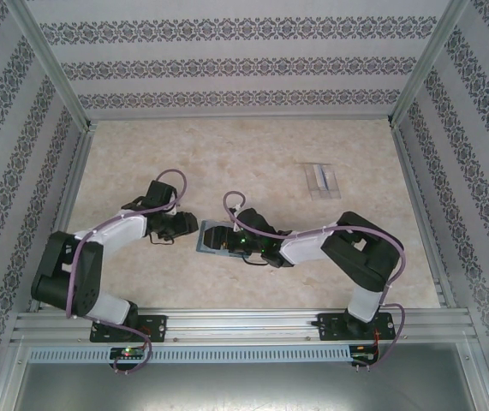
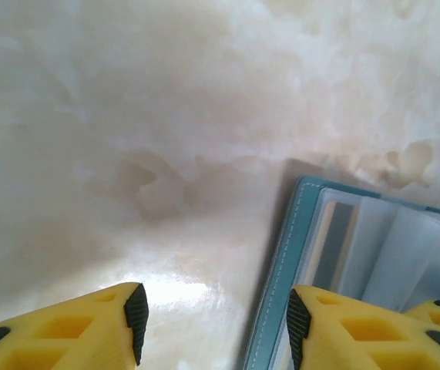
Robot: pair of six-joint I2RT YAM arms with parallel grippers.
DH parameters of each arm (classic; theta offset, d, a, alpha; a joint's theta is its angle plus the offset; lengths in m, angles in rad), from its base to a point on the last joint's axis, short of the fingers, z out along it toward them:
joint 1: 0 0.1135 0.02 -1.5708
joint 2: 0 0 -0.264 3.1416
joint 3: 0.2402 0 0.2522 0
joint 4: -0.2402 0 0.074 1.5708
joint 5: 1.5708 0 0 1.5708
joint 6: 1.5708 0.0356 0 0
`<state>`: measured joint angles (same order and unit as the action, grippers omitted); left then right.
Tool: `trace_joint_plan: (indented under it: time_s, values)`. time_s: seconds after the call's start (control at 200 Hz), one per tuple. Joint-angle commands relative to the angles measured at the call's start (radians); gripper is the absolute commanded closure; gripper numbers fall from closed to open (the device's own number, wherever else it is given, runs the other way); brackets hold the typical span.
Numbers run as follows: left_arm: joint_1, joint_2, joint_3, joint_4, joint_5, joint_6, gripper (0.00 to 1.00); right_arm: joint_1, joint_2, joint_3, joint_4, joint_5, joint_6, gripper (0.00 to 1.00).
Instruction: Put the credit cards into the card holder
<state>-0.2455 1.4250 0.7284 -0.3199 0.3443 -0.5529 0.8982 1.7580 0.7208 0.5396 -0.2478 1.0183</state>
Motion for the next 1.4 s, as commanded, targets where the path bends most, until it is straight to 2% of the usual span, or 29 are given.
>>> trace_joint_plan:
  time_s: [0.0, 0.185, 0.36, 0.435, 0.585, 0.669, 0.819, 0.899, 1.049, 1.229, 1.394]
  values:
    - [0.008, -0.044, -0.017, -0.018, -0.013, -0.021, 0.46, -0.013, -0.046, -0.023, -0.07, 0.048, -0.035, 0.21]
    - [0.008, -0.018, -0.014, 0.0, 0.063, 0.001, 0.44, -0.024, -0.092, -0.049, -0.119, 0.072, -0.044, 0.21]
    - [-0.001, -0.001, -0.032, 0.026, 0.079, 0.008, 0.4, -0.025, -0.159, -0.052, -0.236, 0.132, -0.084, 0.21]
    - [-0.01, 0.004, -0.034, 0.03, 0.075, 0.01, 0.4, -0.025, -0.197, -0.041, -0.338, 0.181, -0.099, 0.2]
    - [-0.037, 0.014, -0.024, 0.016, 0.043, 0.019, 0.4, -0.027, -0.271, 0.08, -0.69, 0.26, -0.123, 0.17]
    - [-0.047, 0.02, -0.021, 0.015, 0.023, 0.021, 0.4, -0.015, -0.29, 0.148, -0.766, 0.283, -0.157, 0.17]
    - [-0.063, 0.054, 0.0, 0.008, 0.004, 0.027, 0.39, -0.017, -0.233, 0.204, -0.746, 0.241, -0.186, 0.29]
    - [-0.067, 0.067, 0.009, 0.0, 0.002, 0.031, 0.38, -0.036, -0.213, 0.241, -0.79, 0.263, -0.215, 0.3]
    - [-0.078, 0.059, -0.006, -0.002, -0.019, 0.027, 0.38, -0.124, -0.282, 0.274, -0.874, 0.338, -0.334, 0.29]
    - [-0.08, 0.008, -0.017, -0.053, -0.073, 0.033, 0.34, -0.32, -0.374, 0.327, -1.039, 0.45, -0.526, 0.28]
    - [-0.08, -0.039, -0.026, -0.07, -0.1, 0.019, 0.32, -0.494, -0.357, 0.372, -1.081, 0.574, -0.689, 0.19]
